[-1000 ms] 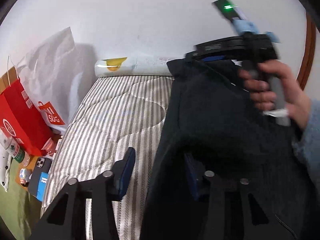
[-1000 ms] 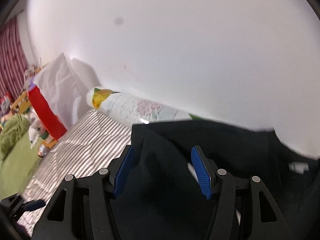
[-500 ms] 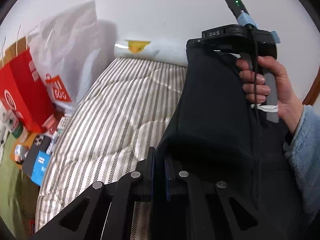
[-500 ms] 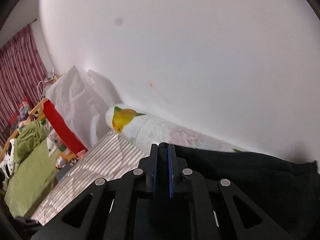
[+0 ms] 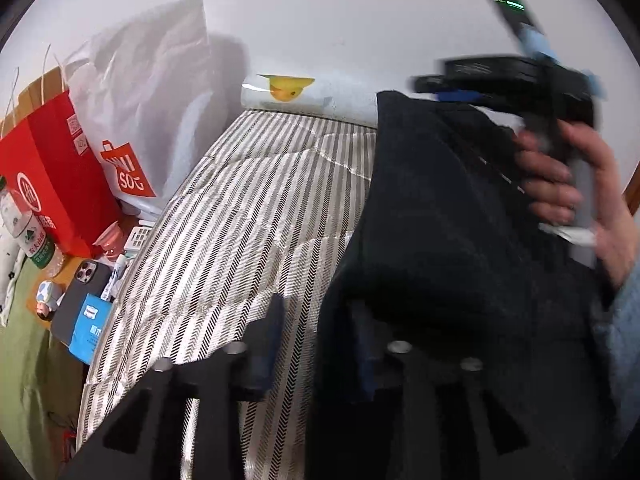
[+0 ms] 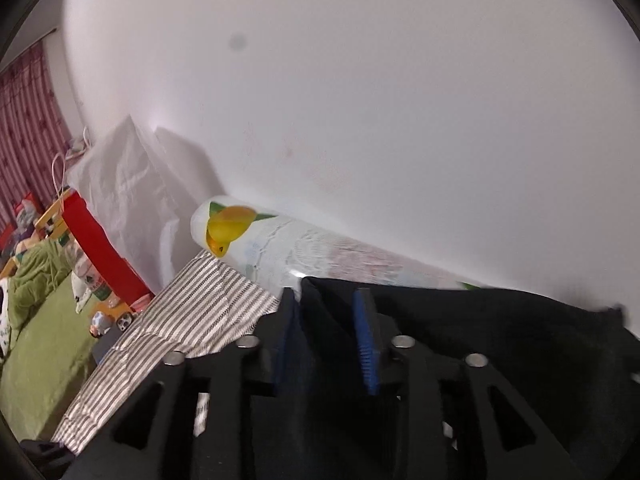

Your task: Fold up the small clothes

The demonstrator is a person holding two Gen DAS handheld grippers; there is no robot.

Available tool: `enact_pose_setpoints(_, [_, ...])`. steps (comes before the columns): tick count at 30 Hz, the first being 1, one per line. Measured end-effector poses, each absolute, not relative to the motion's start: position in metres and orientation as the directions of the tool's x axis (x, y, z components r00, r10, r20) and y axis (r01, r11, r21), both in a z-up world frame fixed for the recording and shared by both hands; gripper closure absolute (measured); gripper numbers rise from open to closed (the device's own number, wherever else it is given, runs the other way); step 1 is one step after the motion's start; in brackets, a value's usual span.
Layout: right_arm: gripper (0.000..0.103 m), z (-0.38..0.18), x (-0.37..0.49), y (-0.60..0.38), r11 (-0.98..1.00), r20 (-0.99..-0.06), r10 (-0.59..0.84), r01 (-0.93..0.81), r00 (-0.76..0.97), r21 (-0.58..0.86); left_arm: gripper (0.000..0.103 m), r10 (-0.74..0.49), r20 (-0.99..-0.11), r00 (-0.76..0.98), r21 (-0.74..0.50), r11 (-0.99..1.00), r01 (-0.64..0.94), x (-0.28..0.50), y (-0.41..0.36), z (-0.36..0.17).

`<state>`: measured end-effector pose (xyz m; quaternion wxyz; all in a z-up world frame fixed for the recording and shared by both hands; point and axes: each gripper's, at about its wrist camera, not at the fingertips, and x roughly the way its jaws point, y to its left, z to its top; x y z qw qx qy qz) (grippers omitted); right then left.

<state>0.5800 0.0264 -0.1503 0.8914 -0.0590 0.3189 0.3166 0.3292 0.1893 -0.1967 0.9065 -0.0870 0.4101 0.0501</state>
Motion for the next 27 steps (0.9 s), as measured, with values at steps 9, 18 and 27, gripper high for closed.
enact_pose_setpoints(9, [0.062, -0.115, 0.474, -0.121, 0.898, -0.615, 0.366, -0.438, 0.699, 0.037, 0.04, -0.04, -0.668, 0.743, -0.182, 0.977, -0.111, 0.306, 0.185, -0.16])
enact_pose_setpoints(18, [0.043, -0.126, 0.335, -0.322, 0.994, -0.624, 0.078, -0.113, 0.778, -0.016, 0.033, -0.084, -0.64, 0.763, -0.182, 0.982, -0.044, 0.26, 0.14, -0.117])
enact_pose_setpoints(27, [0.038, -0.182, 0.206, -0.505, 0.973, -0.677, -0.215, 0.211, 0.704, -0.089, 0.032, -0.148, -0.642, 0.753, -0.205, 0.979, 0.018, 0.229, 0.081, -0.096])
